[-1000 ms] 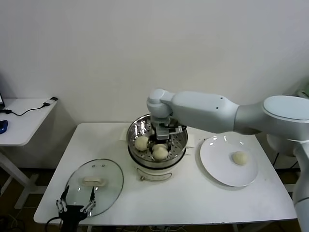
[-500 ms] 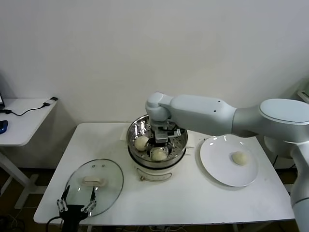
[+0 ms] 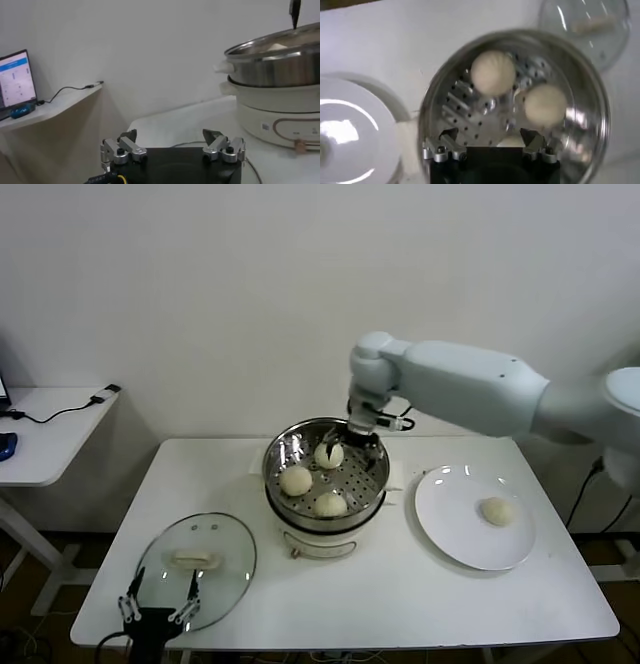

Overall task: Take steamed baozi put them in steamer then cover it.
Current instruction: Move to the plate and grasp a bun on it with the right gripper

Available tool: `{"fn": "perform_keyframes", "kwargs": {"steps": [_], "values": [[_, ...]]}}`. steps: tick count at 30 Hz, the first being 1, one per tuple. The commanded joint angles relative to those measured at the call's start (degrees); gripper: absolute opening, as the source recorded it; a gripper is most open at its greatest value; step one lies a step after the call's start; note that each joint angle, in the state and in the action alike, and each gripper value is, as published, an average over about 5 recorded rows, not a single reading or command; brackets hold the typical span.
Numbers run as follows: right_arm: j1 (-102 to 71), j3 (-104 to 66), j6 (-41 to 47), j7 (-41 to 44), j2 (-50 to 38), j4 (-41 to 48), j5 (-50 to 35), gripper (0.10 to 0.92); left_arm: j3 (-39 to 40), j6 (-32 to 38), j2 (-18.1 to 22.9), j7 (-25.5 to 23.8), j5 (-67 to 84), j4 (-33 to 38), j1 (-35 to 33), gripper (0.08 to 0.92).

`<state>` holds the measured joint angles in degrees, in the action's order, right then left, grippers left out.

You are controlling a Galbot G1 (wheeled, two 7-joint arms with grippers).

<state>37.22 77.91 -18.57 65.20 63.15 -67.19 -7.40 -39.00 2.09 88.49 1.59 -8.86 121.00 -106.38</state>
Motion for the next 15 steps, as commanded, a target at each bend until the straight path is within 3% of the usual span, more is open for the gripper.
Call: {"fn": "perform_keyframes", "kwargs": {"steps": [1, 5, 15], "values": [[4.7, 4.5, 29.8, -6.2, -17.5, 0.5, -21.6, 0.823, 0.0, 0.6, -0.2, 0.0, 0.5, -0.3, -0.1, 0.823], [1.0, 2.9, 30.2, -5.1, -22.7, 1.6, -17.8, 0.823, 0.1, 0.8, 0.0, 0.0, 1.1, 0.7, -0.9, 0.823], [-20.8, -13.4, 24.5, -0.3, -29.9, 6.4, 3.5, 0.823, 0.1, 0.5, 0.2, 0.1, 1.2, 2.6, -1.9, 0.823]]}}
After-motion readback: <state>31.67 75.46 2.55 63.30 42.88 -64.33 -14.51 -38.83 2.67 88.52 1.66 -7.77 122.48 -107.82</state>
